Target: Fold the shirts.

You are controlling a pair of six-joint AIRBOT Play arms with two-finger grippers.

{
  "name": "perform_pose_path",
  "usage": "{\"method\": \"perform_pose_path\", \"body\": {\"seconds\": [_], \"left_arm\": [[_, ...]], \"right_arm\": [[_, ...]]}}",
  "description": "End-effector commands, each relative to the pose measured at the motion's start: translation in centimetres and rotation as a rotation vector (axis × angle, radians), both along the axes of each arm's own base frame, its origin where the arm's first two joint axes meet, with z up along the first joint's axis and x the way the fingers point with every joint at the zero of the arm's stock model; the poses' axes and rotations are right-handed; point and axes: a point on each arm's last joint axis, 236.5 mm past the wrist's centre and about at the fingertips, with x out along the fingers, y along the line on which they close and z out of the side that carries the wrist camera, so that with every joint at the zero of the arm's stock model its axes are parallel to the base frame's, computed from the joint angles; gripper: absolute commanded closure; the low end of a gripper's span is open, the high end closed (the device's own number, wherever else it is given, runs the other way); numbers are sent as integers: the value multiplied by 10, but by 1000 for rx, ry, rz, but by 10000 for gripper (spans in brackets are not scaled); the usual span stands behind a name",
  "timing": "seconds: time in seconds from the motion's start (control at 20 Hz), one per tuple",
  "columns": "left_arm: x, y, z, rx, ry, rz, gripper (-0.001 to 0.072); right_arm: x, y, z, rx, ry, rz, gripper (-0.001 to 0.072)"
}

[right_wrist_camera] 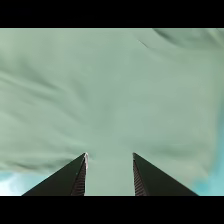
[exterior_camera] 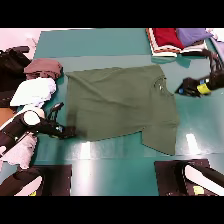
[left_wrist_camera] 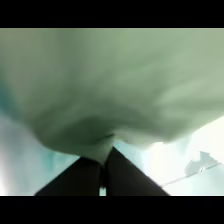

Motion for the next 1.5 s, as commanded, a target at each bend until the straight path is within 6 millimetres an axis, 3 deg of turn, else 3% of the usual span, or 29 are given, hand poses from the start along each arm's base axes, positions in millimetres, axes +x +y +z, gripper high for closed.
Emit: {"method": "perform_pose_path", "body": {"seconds": [0.0, 0.1, 0.2, 0.3, 0.5, 0.55, 0.65, 0.7, 0.75, 0.8, 0.9, 1.0, 1.1, 1.2, 1.3, 1.4, 1.45], "left_arm": [[35, -6, 36, -16, -122, -5, 682], [47, -6, 46, -12, -166, -2, 681], [50, -5, 47, -11, -177, 3, 681], [51, -5, 47, -11, -180, 5, 681], [52, -6, 47, -13, -180, 15, 681], [52, -6, 47, -13, -180, 15, 681], [52, -6, 48, -13, -181, 14, 682], [55, -6, 52, -14, -193, 14, 682], [63, -7, 62, -16, -221, 13, 682], [74, -8, 79, -17, -267, 7, 682], [103, -10, 139, -23, -409, -12, 682], [128, -7, 226, -5, -606, -35, 683], [135, 4, 332, 23, -845, -36, 682], [117, 18, 441, 36, -1099, -9, 683], [74, 34, 539, 29, -1343, 30, 682], [26, 48, 605, 10, -1538, 72, 682], [4, 55, 627, -1, -1616, 95, 683]], "right_arm": [[-52, -54, -61, -38, 192, -143, 380], [-79, -69, -93, 17, 299, -218, 216], [-96, -70, -121, 86, 373, -255, 217], [-88, -58, -136, 175, 343, -260, 225], [-56, -34, -146, 236, 269, -228, 268], [-52, -28, -150, 226, 266, -208, 316], [-45, -15, -153, 203, 253, -157, 646], [-41, -10, -150, 194, 236, -110, 692], [-36, -4, -140, 189, 220, -64, 691], [-28, 0, -123, 177, 183, -15, 692], [1, 3, -62, 120, 22, 58, 692], [30, 4, 35, 22, -243, 108, 692], [35, 5, 154, -90, -550, 126, 692], [8, 10, 268, -206, -837, 125, 692], [-33, 14, 355, -282, -1060, 79, 692], [-72, 14, 409, -371, -1202, 30, 692], [-86, 11, 425, -409, -1240, -1, 692]]}}
